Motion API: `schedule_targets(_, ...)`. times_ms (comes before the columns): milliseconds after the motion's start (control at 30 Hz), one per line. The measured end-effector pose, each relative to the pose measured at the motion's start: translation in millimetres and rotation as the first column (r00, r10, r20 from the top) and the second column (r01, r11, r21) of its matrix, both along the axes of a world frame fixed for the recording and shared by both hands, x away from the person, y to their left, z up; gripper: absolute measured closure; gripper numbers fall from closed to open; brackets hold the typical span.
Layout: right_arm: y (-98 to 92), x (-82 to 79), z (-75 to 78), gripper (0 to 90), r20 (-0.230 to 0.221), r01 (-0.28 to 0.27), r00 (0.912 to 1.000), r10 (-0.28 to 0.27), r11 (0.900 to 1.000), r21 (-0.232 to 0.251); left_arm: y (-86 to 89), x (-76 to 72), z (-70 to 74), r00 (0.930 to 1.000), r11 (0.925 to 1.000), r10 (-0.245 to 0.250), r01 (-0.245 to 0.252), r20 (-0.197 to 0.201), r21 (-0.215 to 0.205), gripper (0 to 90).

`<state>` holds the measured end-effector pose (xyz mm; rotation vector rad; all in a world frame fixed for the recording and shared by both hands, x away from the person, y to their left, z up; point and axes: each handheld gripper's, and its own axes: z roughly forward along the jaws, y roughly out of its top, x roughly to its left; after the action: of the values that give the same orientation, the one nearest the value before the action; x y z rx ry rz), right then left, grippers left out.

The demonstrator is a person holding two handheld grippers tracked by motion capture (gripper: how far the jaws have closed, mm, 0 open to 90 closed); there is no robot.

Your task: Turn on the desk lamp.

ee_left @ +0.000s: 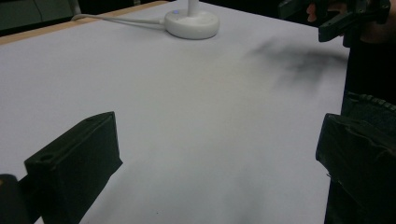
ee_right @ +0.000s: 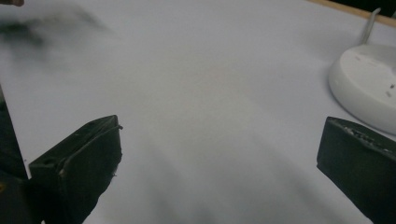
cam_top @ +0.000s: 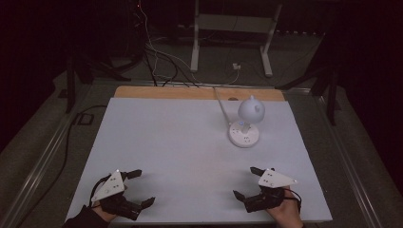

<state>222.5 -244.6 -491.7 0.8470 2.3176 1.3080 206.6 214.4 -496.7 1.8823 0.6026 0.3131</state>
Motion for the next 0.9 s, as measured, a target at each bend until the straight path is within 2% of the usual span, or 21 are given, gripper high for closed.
schedule_targets(167, 1.8, 0.6, 7.2, 0.0, -0.016, -0.011, 0.9998, 0.011, 1.0, 0.014, 0.8, 0.1, 0.1, 1.0, 1.0, -0.001, 0.001, -0.004, -0.006, 0.4)
schedule_targets(333, 5.6, 4.7, 13.9, 0.0, -0.029, -0.018, 0.9994, 0.018, 1.0, 0.002, 0.8, 0.5, -0.3, 1.0, 1.0, 0.001, -0.001, -0.009, -0.008, 0.4)
schedule_targets(600, 8.5, 11.2, 29.5, 0.0, -0.018, -0.016, 0.9997, 0.016, 1.0, -0.003, 1.3, 0.5, 0.2, 0.9999, 0.9999, -0.002, 0.001, -0.014, -0.016, 0.4)
schedule_targets(900, 6.5, 16.1, 45.6, 0.0, 0.015, 0.001, 0.9999, 0.0, 1.0, -0.017, 1.0, 0.3, 0.2, 0.9999, 0.9999, -0.001, 0.001, -0.014, -0.016, 0.4)
